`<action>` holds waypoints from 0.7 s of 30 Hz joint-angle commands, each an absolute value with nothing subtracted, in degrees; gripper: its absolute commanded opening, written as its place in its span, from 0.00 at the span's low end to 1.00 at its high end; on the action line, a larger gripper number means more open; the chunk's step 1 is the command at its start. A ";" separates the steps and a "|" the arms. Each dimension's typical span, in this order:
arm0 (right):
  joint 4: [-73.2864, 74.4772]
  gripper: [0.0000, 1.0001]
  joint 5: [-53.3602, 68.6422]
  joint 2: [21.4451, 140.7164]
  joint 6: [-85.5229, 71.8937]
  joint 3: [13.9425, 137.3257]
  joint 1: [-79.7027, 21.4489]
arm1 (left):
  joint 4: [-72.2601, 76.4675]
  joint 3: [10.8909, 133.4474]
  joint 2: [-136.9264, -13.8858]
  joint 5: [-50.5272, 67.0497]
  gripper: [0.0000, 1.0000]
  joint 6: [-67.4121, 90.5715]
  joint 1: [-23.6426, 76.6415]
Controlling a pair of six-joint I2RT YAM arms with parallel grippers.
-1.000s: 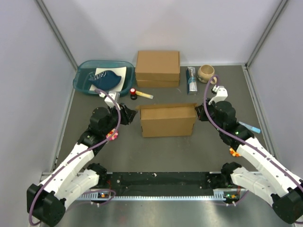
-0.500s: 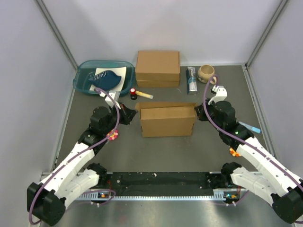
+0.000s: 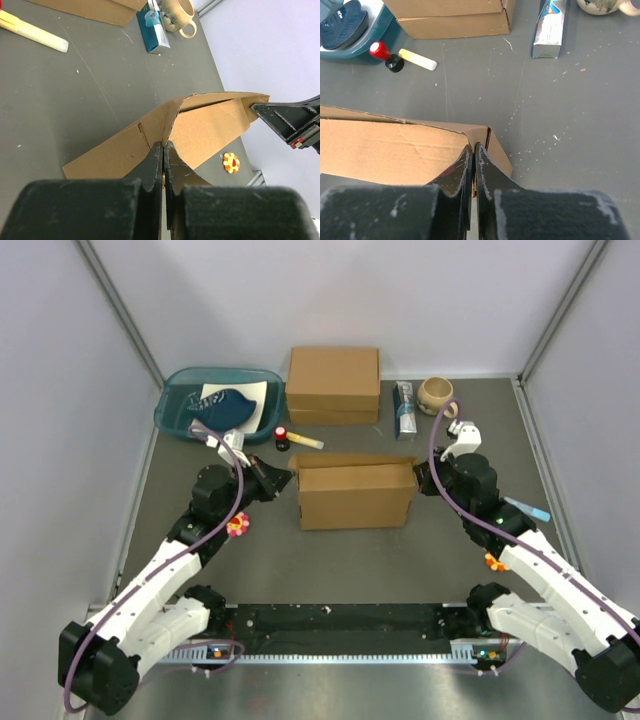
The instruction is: Fold the paper box
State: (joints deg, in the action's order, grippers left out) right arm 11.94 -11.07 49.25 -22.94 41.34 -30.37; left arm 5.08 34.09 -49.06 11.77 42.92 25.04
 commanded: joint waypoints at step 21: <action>19.16 0.00 -10.28 50.45 -22.76 39.55 -31.64 | 12.48 28.13 -50.54 2.11 0.00 37.36 31.64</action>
